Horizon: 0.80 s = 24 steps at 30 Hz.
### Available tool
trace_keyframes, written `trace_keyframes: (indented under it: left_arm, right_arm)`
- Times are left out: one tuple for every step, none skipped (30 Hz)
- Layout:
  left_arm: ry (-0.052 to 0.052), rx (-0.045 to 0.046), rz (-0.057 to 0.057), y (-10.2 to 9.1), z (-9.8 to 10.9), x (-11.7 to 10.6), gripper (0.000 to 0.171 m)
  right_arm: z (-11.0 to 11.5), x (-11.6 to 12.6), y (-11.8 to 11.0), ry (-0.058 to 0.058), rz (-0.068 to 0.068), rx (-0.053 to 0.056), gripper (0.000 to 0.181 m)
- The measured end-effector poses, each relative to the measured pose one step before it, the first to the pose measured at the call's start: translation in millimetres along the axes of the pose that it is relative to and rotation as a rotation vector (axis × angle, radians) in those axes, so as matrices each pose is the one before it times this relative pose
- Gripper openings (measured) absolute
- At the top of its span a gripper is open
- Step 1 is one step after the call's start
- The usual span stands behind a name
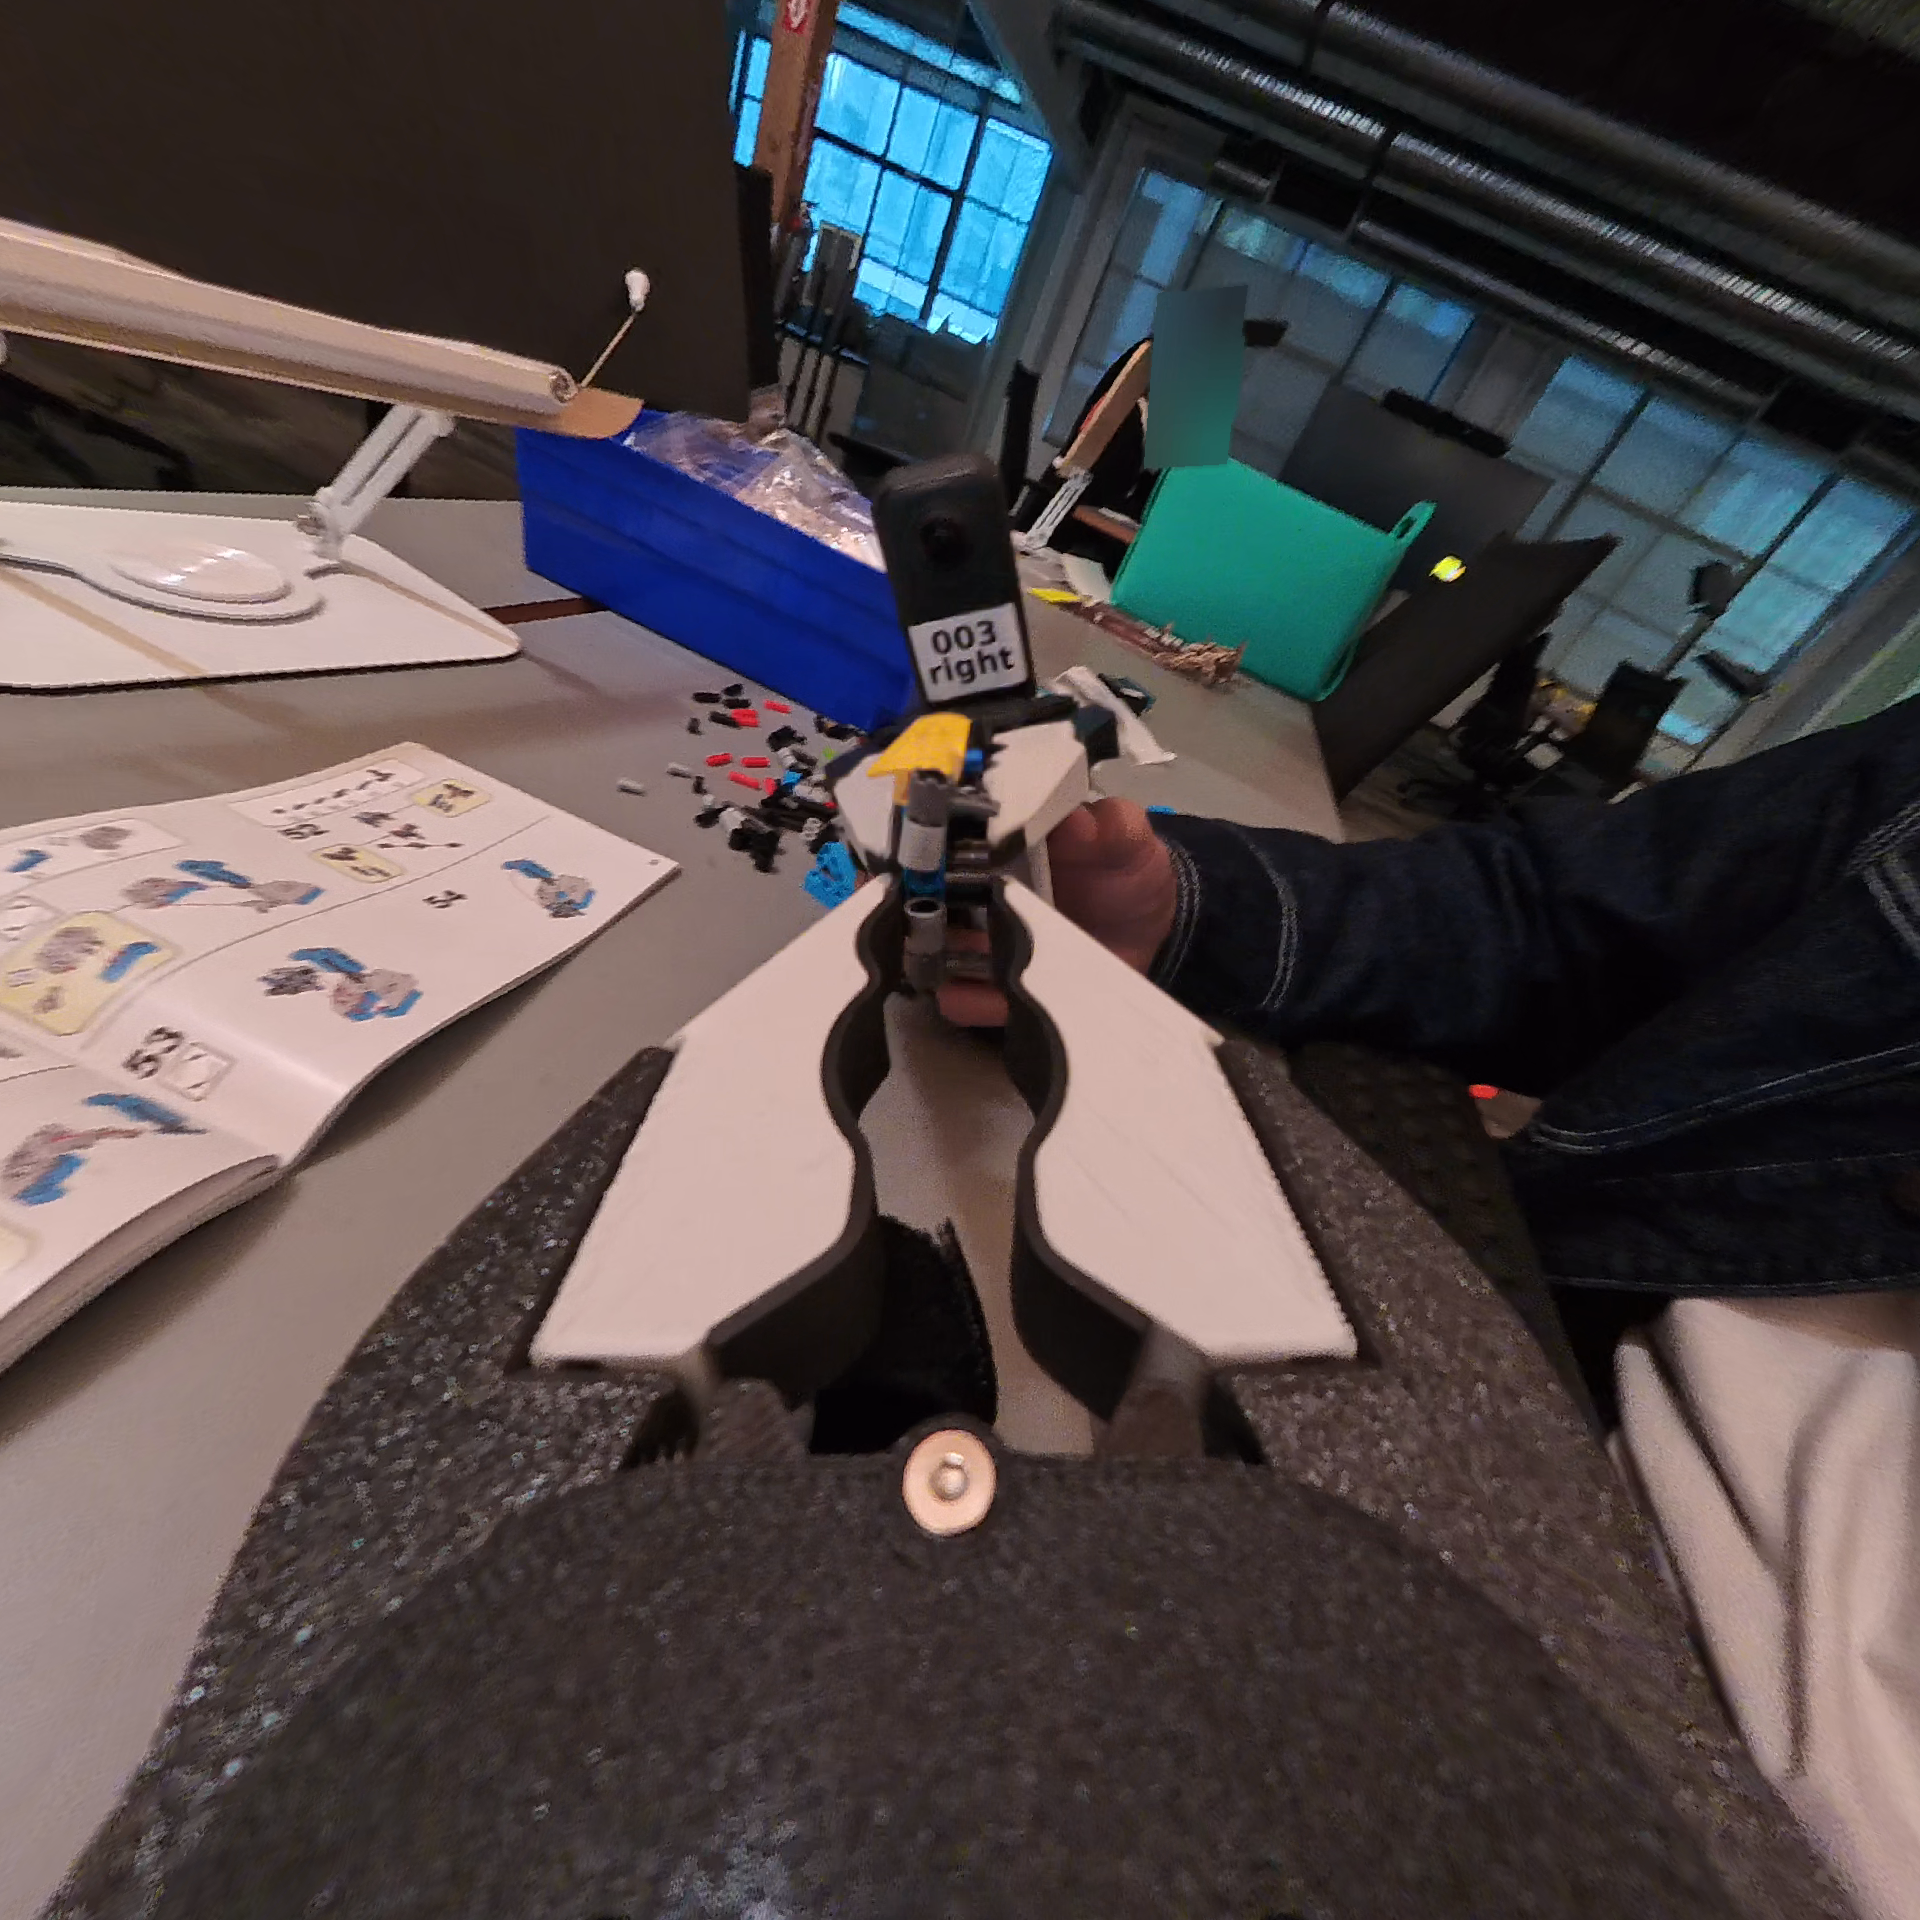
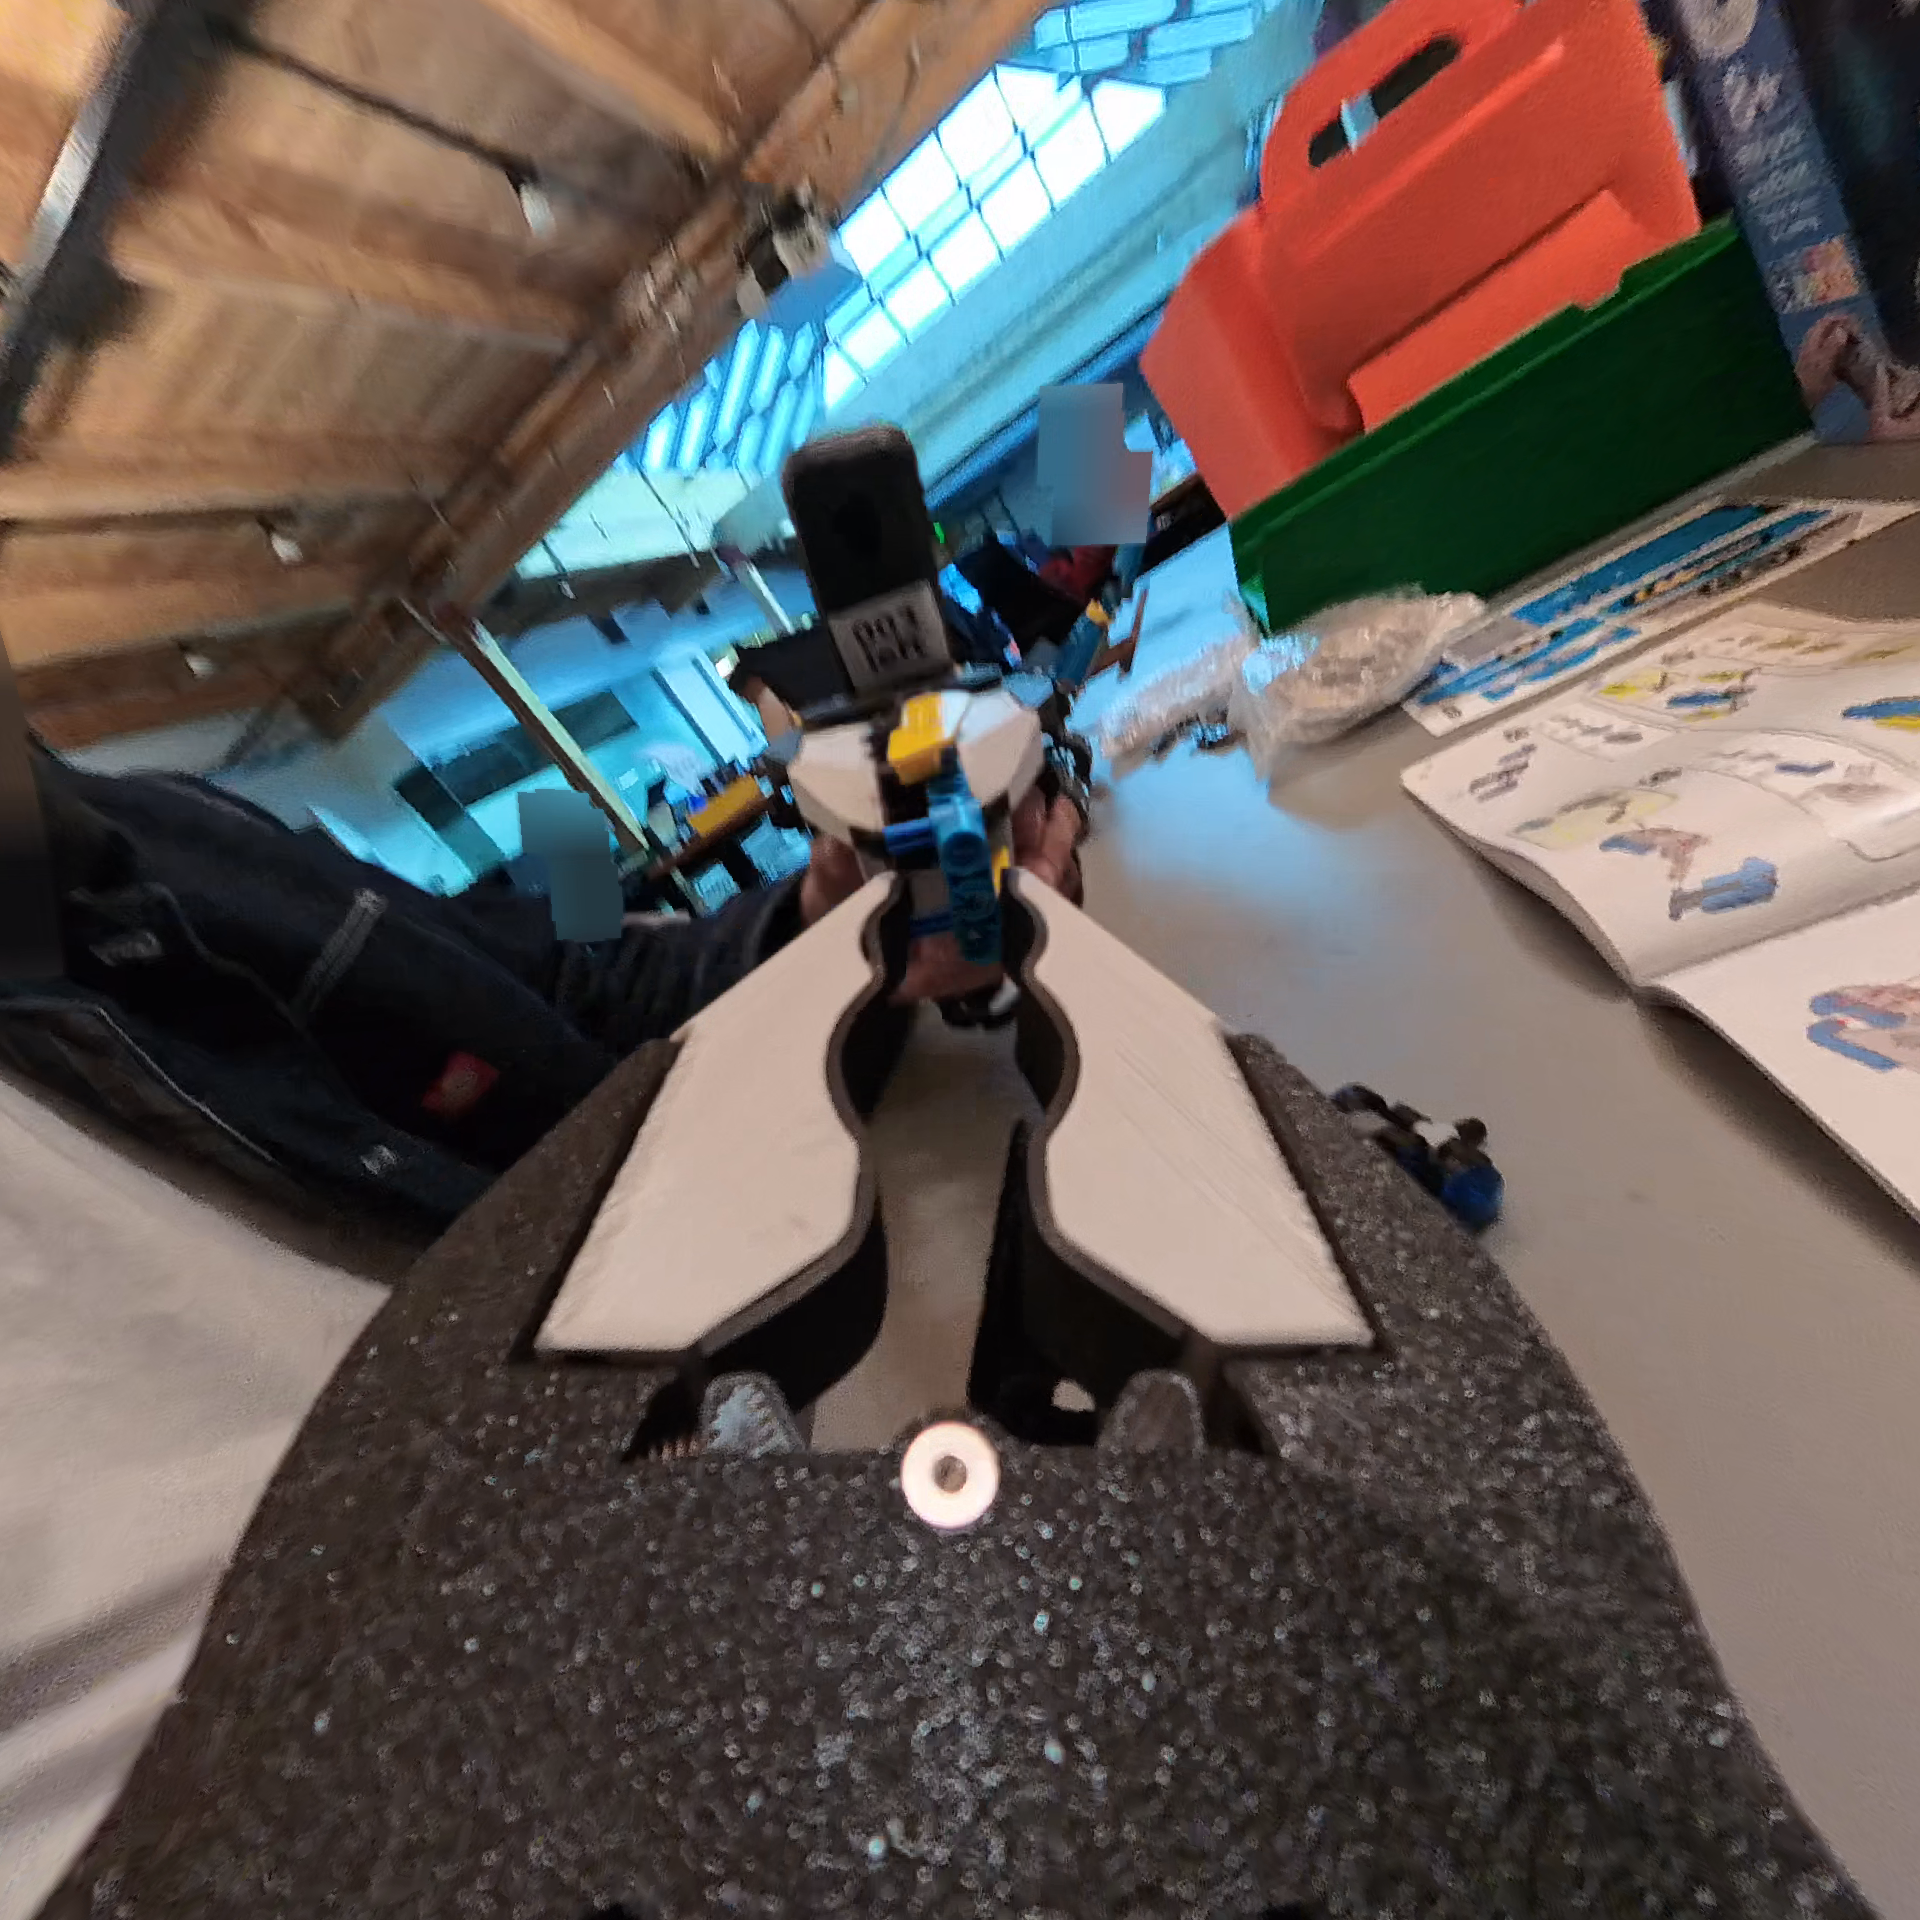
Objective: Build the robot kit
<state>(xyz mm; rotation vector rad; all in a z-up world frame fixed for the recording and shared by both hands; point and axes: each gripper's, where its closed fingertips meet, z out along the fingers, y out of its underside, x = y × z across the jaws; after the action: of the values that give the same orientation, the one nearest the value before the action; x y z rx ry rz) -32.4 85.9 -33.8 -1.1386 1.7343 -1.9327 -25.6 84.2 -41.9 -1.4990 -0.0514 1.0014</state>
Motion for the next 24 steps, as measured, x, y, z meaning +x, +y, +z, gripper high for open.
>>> trace_keyframes:
  left_arm:
    - [-0.0157, -0.01472, 0.0292, 1.07, -1.74, -0.24, 0.015]
    - [-0.0202, -0.01418, 0.0393, 0.76, -1.61, 0.06, 0.015]
    - [-0.0293, -0.01957, 0.0502, 1.34, -1.5, -0.36, 0.015]
    - [-0.0327, -0.02892, 0.0596, 3.15, -0.74, -0.7, 0.015]
    - [-0.0335, -0.03727, 0.0626, 5.43, 0.71, -1.15, 0.015]
    - [-0.0313, -0.04943, 0.0566, 8.14, 2.85, -1.13, 0.015]
    - [-0.023, -0.06317, 0.0524, 10.14, 4.56, 0.19, 0.015]
    - [-0.019, -0.06383, 0.0602, 9.98, 5.29, 1.99, 0.015]
    - [-0.0216, -0.05191, 0.0677, 7.58, 5.09, 2.77, 0.015]
    - [-0.0191, -0.03869, 0.0633, 5.16, 4.29, 3.38, 0.015]
    - [-0.0131, -0.02962, 0.0478, 3.71, 3.62, 3.3, 0.015]
    - [-0.0074, -0.02219, 0.0293, 2.71, 2.61, 2.48, 0.015]
    - [-0.0007, -0.01608, 0.0157, 1.94, 1.78, 2.12, 0.015]
    - [-0.0005, -0.01212, 0.0125, 1.47, 1.12, 1.41, 0.015]
    - [-0.0039, -0.00788, 0.0149, 0.91, 0.61, 0.85, 0.015]
    - [-0.0002, -0.00446, 0.0122, 0.48, 0.46, 1.04, 0.015]
    - [0.0036, -0.0034, 0.0052, 0.09, 0.39, 1.28, 0.015]
    - [0.0022, -0.00375, 0.0024, 0.13, 0.51, 0.79, 0.015]
    - [0.0021, -0.00324, 0.0025, 0.22, 0.43, 0.56, 0.015]
    - [0.003, -0.00206, 0.0019, 0.22, 0.28, 0.7, 0.015]
    - [0.0011, -0.00159, 0.0006, 0.33, 0.14, 0.06, 0.015]
    - [-0.0013, -0.00225, -0.0007, 0.38, -0.08, -0.4, 0.015]
    - [0.0012, -0.00333, -0.0016, 0.69, 0.22, -0.07, 0.015]
    - [0.0033, -0.0023, -0.0018, 0.57, 0.39, 0.35, 0.015]
  right_arm:
    - [-0.91, 1.23, 2.22, 0.0093, -0.0122, -0.0244, 0.017]
    - [-2.01, -0.05, -2.86, 0.0095, -0.0202, 0.0049, 0.019]
    - [-3.05, 0.03, -3.77, 0.0147, -0.0377, 0.0012, 0.025]
    - [-4.27, 1.84, -2.52, 0.0316, -0.0549, -0.0183, 0.032]
    - [-4.4, 3.44, -1.71, 0.0477, -0.0652, -0.0283, 0.037]
    - [-3.12, 1.09, 0.15, 0.0398, -0.0824, -0.0421, 0.039]
    - [-1.61, -1.84, 2.02, 0.029, -0.0951, -0.0527, 0.037]
    - [0.16, -3.14, 3.64, 0.0229, -0.0923, -0.0551, 0.036]
    - [1.61, -4.93, 5.98, 0.0092, -0.0787, -0.063, 0.034]
    - [2.69, -5.75, 6.87, -0.0012, -0.0598, -0.0601, 0.032]
    - [4.19, -4.77, 8.37, -0.0011, -0.0438, -0.0606, 0.031]
    - [5.06, -3.98, 10.33, -0.0021, -0.0336, -0.0677, 0.031]
    - [5.16, -1.76, 9.02, 0.0081, -0.0277, -0.0544, 0.033]
    - [4.01, 1.59, 3.97, 0.0302, -0.0278, -0.0201, 0.033]
    - [2.57, 0.41, -0.57, 0.0245, -0.0311, 0.0083, 0.031]
    - [1.46, -0.25, -1.12, 0.0183, -0.0306, 0.0057, 0.029]
    - [0.85, 0.3, 0.26, 0.0212, -0.0357, -0.0115, 0.028]
    - [0.59, -0.55, 0.54, 0.0174, -0.0417, -0.0201, 0.028]
    - [0.08, 0.12, -1.21, 0.023, -0.0399, -0.0089, 0.027]
    - [-0.12, -1.41, -2.03, 0.0116, -0.0352, -0.0033, 0.024]
    - [0.26, -1.09, -1.16, 0.0107, -0.0259, -0.0075, 0.023]
    - [0.95, 0.62, 0.74, 0.017, -0.0209, -0.0146, 0.023]
    - [1.05, 0.15, 0.69, 0.0103, -0.0152, -0.0121, 0.023]
    - [0.73, -0.57, 0.37, 0.0058, -0.0122, -0.0082, 0.023]
